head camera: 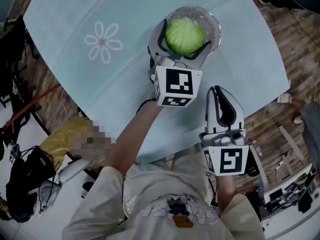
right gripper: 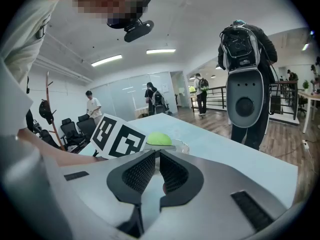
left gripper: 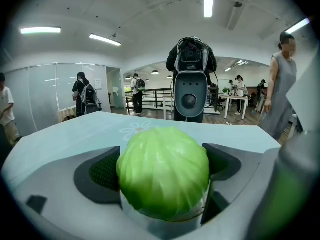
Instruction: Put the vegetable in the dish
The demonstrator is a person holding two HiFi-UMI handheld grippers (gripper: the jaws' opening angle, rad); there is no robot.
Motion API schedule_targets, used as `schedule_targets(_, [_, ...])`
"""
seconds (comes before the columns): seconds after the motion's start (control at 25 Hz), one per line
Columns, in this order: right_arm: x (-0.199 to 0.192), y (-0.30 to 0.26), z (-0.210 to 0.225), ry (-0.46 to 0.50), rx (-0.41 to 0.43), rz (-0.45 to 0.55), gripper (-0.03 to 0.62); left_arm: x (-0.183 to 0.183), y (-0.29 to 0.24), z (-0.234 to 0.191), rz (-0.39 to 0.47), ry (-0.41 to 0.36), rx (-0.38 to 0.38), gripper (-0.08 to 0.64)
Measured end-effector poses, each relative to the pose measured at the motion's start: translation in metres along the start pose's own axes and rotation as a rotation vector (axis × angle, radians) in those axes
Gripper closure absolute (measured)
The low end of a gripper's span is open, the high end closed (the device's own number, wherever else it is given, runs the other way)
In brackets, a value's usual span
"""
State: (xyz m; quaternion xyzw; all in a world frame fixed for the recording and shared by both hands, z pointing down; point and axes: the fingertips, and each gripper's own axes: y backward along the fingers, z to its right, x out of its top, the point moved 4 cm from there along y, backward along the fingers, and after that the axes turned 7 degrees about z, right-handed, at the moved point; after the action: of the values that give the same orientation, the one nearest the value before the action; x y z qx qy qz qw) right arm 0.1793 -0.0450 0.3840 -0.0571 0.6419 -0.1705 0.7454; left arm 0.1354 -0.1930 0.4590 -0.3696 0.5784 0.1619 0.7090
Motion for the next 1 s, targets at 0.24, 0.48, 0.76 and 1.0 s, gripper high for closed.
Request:
schedule_targets(0.24, [-0.009,0.001,0.005,-0.013,-0.011,-0.02,0.552,-0.01,-0.013,0.005,-0.022,-0.034,-0.003,0.043])
schedule_targets(0.48, [-0.015,0.003,0.01,-0.019,-0.02,-0.026,0.552,-0.017,-0.021,0.009,-0.036,-0.052,-0.021,0.043])
schedule_targets(0.76, [-0.015,0.008,0.012,-0.023,-0.03,-0.02,0.552,-0.018,-0.024,0.008,-0.053,-0.079,-0.024,0.043])
schedule_targets(1.0, [-0.016,0.011,0.009,-0.024,-0.028,-0.016,0.552,-0.022,-0.025,0.01,-0.074,-0.1,-0.047,0.043])
